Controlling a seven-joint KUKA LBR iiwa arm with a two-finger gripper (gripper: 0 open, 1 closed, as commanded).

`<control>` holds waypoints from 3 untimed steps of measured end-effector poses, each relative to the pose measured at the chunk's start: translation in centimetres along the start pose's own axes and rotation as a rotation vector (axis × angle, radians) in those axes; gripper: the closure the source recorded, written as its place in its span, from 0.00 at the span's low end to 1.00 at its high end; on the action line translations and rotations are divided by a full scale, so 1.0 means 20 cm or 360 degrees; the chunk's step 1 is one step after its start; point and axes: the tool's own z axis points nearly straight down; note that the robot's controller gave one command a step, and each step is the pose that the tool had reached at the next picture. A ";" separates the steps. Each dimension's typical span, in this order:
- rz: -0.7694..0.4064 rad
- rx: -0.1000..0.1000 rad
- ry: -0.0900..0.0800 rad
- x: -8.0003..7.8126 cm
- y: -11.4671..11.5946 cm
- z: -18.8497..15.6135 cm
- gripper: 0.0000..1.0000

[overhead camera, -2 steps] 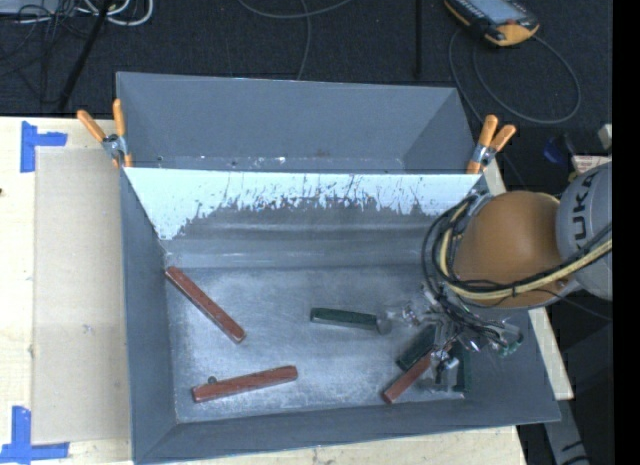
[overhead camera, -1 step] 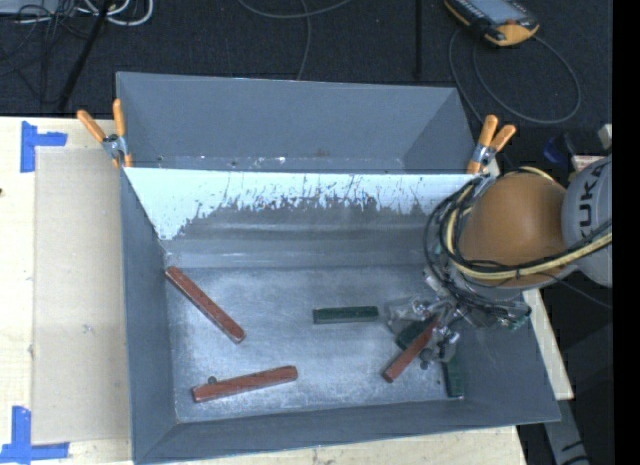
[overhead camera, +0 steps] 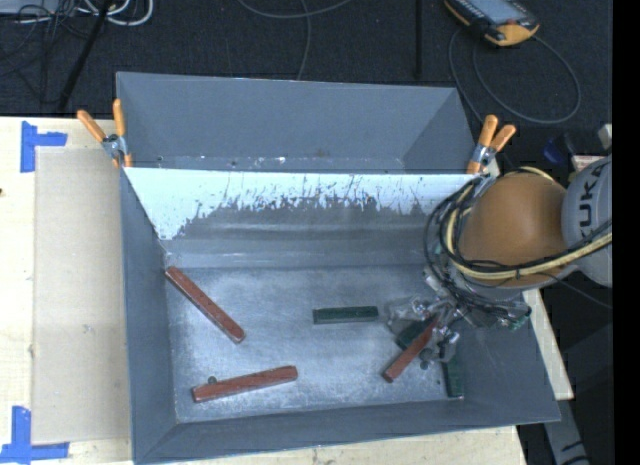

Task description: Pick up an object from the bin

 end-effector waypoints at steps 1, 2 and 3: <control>0.0002 0.0000 -0.0001 0.00 0.00 -0.01 1.00; 0.0003 -0.0008 0.0007 0.00 0.01 -0.04 1.00; 0.0004 -0.0006 0.0006 0.00 0.01 -0.12 1.00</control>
Offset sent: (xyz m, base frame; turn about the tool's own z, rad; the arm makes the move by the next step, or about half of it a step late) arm 0.0000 0.0000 0.0516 0.0000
